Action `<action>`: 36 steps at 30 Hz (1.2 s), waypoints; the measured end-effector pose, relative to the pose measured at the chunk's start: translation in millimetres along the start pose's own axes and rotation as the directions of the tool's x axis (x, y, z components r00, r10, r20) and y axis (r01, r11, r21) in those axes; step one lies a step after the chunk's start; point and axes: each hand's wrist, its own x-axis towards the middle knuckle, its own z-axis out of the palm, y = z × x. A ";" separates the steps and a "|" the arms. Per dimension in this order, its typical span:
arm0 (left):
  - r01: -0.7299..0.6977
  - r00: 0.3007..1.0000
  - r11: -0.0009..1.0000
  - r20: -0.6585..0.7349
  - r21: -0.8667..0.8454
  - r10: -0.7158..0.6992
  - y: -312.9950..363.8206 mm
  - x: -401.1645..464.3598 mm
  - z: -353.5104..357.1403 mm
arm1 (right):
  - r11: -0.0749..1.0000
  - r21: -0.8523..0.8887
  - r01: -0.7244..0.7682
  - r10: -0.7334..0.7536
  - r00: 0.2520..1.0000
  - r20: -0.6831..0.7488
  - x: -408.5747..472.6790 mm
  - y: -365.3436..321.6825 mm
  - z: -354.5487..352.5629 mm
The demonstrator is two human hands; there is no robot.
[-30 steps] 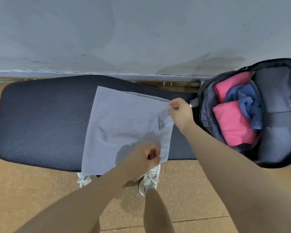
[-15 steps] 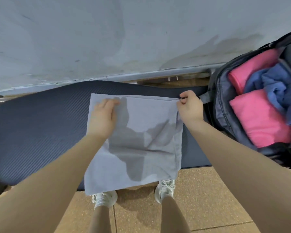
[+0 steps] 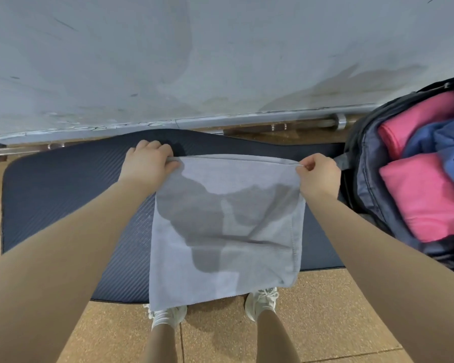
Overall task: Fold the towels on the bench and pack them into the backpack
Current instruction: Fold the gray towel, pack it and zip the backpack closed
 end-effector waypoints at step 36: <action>-0.220 0.975 0.971 0.006 -0.098 0.222 -47.1 -168.9 72.5 | 0.996 -0.084 -0.019 0.043 0.953 0.300 -172.2 52.8 13.1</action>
